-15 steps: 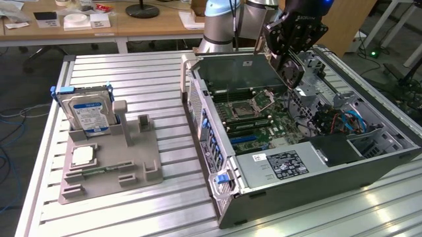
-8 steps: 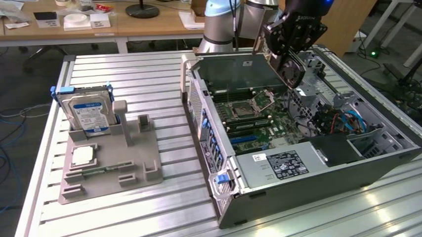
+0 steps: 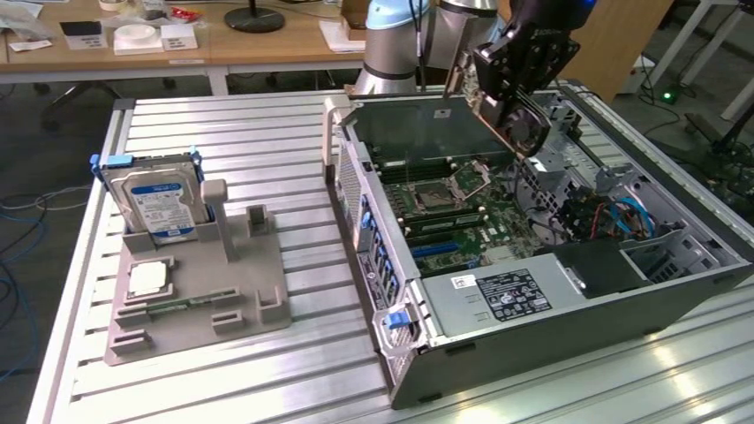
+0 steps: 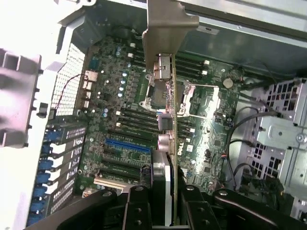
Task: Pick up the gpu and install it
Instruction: 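Insert the gpu into the slot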
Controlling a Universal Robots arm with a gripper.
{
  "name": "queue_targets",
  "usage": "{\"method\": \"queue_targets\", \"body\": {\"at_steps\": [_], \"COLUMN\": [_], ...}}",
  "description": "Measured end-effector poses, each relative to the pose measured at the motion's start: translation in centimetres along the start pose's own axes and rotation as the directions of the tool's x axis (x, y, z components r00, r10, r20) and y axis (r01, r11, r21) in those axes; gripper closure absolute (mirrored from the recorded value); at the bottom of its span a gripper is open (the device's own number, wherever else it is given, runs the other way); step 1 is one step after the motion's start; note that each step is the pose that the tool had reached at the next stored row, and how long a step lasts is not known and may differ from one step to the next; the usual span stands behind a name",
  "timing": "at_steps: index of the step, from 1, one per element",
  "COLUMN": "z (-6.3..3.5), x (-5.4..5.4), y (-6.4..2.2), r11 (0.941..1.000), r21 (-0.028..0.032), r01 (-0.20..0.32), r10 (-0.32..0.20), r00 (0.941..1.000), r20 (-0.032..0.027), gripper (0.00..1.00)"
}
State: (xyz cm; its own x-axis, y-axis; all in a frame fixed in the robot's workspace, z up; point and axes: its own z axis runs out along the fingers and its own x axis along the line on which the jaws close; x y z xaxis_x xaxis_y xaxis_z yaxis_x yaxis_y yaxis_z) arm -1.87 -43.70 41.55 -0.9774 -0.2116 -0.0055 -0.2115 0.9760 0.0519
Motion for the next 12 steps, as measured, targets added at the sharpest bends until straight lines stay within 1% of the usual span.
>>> {"method": "queue_targets", "body": {"at_steps": [3,6,10,12], "z": [0.00,0.00,0.00,0.00], "x": [0.00,0.00,0.00,0.00], "y": [0.00,0.00,0.00,0.00], "r11": [0.9991,0.9963,0.9890,0.9835], "r21": [-0.0002,-0.0006,-0.0013,-0.0018], "r01": [0.041,0.086,0.148,0.181], "r10": [-0.041,-0.086,-0.148,-0.181], "r00": [0.9991,0.9963,0.9889,0.9834], "r20": [-0.0022,-0.0045,-0.0077,-0.0093], "gripper": [0.72,0.72,0.72,0.72]}}
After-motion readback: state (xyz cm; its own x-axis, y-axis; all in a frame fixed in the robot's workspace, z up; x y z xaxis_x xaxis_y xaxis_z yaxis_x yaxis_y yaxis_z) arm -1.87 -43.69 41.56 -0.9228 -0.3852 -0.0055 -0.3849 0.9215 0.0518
